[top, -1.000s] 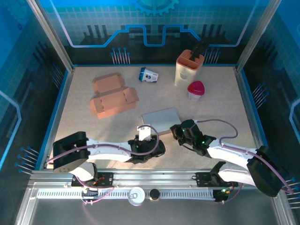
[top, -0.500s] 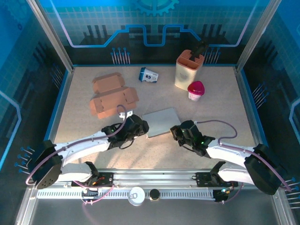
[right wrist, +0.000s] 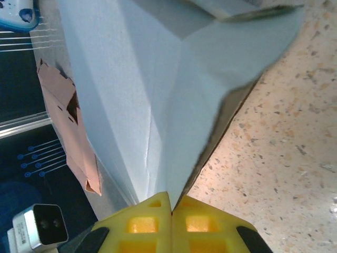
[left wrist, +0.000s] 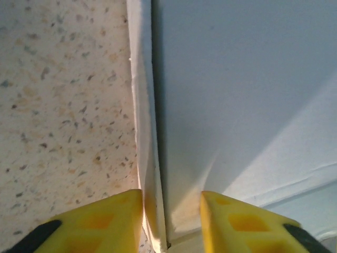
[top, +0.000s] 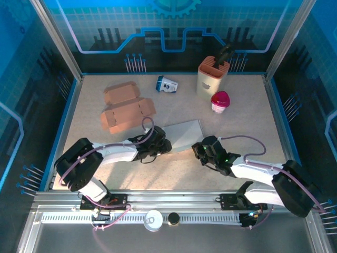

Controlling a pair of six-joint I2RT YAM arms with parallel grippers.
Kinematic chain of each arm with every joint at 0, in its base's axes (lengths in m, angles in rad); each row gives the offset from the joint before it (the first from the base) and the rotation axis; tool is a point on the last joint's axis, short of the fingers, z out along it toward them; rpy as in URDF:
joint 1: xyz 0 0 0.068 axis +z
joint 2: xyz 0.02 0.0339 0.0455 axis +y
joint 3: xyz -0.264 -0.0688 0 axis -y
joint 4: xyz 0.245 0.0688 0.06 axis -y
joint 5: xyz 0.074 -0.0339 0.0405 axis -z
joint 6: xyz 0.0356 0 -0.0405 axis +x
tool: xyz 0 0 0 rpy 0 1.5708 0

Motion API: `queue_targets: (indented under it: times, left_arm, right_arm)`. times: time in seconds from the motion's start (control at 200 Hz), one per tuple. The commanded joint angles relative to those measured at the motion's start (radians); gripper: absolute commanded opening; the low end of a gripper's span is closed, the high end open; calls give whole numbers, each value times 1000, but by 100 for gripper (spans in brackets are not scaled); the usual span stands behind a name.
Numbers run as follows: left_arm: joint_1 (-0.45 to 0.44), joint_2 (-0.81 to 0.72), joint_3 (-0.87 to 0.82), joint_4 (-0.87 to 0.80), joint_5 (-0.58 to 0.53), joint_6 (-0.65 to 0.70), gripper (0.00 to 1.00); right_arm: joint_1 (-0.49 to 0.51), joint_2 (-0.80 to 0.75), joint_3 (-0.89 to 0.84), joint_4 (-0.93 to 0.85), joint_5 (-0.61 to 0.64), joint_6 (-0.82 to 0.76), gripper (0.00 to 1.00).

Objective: Fold the paper box

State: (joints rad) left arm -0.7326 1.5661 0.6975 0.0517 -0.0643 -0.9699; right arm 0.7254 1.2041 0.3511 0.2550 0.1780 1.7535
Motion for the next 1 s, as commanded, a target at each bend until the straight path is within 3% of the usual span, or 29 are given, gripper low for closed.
queue_targets:
  times: [0.0, 0.215, 0.32, 0.43, 0.52, 0.61, 0.76, 0.995]
  left_arm:
    - [12, 9, -32, 37, -11, 2, 30]
    - [19, -10, -46, 15, -3, 38, 19]
    - [30, -21, -46, -18, 15, 75, 18]
    - [42, -31, -51, -61, 36, 119, 16]
    - [52, -64, -79, -76, 43, 136, 15]
    - [64, -121, -108, -95, 38, 144, 15]
    - [71, -216, -118, -131, 48, 158, 25]
    - [152, -306, -101, -190, 119, 178, 44]
  right_arm:
    - [-7, -15, -23, -43, -4, -50, 8]
    - [-92, -205, 30, -339, -28, -377, 49]
    - [-211, -301, 86, -488, -81, -666, 67]
    - [-362, -308, 149, -564, -176, -920, 78]
    - [-462, -219, 213, -554, -291, -1088, 80]
    - [-485, -62, 296, -552, -365, -1185, 79]
    - [-459, 153, 372, -462, -453, -1223, 70]
    - [-359, 394, 497, -459, -412, -1217, 57]
